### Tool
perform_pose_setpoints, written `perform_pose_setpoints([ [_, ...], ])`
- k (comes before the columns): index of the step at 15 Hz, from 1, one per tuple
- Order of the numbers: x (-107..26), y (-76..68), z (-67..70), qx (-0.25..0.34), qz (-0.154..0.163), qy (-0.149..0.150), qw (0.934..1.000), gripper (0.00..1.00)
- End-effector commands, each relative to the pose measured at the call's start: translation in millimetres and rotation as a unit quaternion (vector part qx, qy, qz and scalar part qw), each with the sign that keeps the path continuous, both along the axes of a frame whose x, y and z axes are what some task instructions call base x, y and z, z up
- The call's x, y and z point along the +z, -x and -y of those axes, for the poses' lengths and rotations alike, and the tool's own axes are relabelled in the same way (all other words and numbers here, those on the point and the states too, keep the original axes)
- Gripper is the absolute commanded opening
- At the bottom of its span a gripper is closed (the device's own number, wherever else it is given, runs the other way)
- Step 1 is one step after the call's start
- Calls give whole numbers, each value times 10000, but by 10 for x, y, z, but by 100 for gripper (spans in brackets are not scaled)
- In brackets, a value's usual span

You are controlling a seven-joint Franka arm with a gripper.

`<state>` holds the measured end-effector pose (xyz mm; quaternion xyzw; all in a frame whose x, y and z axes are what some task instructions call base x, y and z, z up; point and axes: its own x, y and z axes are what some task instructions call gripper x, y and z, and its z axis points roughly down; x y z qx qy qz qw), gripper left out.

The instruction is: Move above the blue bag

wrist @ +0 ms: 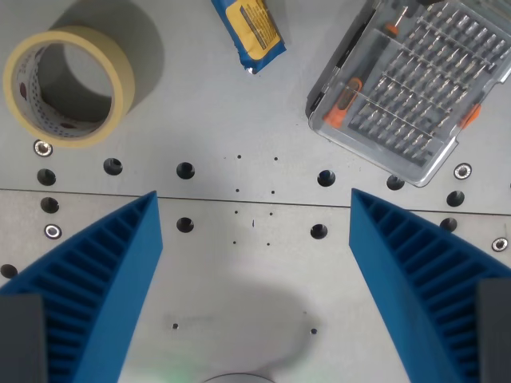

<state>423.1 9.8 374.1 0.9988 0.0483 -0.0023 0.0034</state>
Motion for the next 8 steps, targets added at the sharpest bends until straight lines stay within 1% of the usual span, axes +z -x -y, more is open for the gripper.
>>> perform_pose_setpoints([
  [1,22,4,0,-2,25,-1,10000,100],
  [8,2,-5,-3,98,22,0,9999,100],
])
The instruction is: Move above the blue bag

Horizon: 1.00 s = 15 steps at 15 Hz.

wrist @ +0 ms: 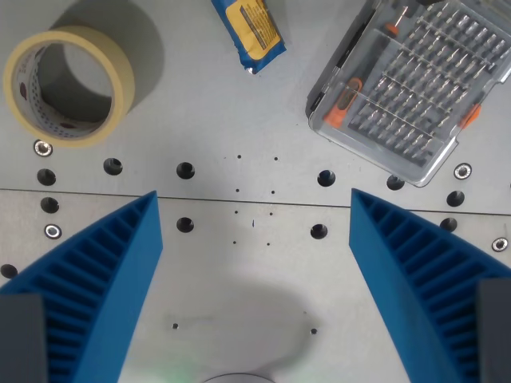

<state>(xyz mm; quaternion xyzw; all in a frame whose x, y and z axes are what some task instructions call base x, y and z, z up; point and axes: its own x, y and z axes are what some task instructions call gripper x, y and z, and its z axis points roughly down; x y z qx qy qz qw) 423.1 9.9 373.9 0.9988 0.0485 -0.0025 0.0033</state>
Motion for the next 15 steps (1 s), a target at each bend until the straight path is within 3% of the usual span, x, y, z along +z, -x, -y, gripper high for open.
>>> perform_pose_setpoints([
  [1,-7,-10,-3,140,29,0,9999,100],
  [8,-176,-90,-31,527,105,21,9986,100],
  [15,-486,-220,-89,1063,160,59,9942,100],
])
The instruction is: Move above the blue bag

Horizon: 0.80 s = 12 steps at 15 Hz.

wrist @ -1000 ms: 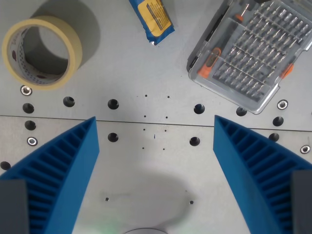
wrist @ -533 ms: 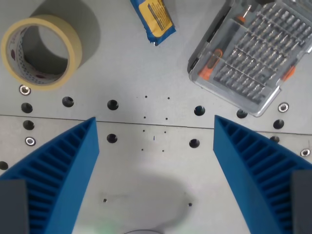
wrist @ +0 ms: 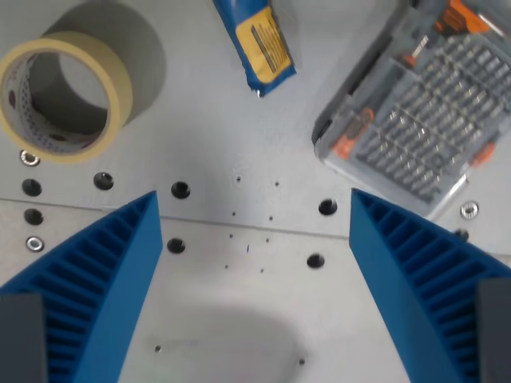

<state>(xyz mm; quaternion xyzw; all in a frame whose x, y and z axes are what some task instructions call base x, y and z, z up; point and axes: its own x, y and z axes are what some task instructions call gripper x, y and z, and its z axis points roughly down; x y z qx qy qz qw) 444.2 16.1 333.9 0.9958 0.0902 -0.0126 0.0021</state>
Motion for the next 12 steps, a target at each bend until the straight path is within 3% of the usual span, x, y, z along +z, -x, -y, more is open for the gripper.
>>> perform_pose_setpoints([
  [1,-135,-31,-36,732,269,55,9969,100],
  [12,-679,-338,-144,1566,161,156,9874,100],
])
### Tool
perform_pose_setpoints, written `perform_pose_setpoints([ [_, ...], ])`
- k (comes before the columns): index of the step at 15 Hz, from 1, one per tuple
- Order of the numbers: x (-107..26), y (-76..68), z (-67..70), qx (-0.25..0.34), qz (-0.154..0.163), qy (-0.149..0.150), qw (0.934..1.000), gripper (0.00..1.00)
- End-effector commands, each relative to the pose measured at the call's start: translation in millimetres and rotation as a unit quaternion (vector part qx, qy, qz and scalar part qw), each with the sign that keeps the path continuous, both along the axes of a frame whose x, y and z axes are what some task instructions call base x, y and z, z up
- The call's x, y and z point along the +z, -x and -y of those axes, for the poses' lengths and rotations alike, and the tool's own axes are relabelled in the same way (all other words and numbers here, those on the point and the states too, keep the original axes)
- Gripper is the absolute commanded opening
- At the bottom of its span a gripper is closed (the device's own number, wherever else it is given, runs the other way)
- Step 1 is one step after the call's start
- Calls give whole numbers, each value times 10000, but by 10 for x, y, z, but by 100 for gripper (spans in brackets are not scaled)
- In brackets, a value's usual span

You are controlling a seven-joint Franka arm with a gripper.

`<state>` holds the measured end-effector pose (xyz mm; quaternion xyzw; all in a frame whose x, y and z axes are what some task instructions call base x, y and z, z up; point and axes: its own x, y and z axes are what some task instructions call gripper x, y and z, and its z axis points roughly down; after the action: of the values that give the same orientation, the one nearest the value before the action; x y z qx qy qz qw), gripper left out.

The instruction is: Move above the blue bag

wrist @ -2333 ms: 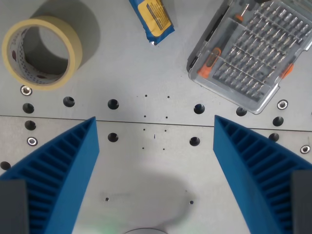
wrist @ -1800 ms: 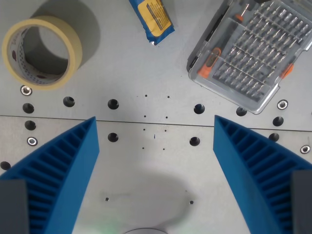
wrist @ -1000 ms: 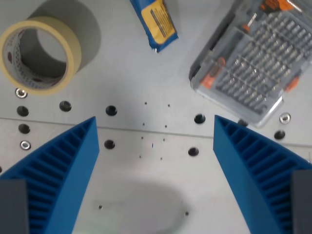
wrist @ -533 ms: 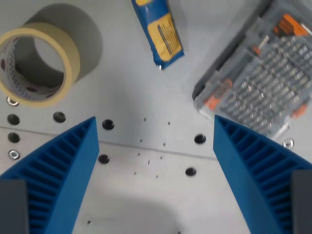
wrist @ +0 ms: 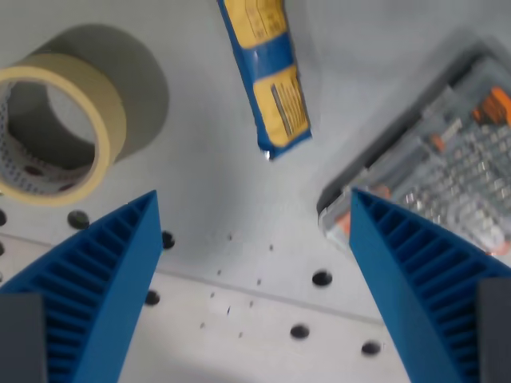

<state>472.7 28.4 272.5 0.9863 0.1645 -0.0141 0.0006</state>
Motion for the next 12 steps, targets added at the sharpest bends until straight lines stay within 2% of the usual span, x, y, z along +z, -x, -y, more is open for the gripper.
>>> perform_pose_setpoints([
  [1,-115,-86,-31,895,167,175,9957,100],
  [12,-675,-413,-112,1270,-56,221,9916,100],
])
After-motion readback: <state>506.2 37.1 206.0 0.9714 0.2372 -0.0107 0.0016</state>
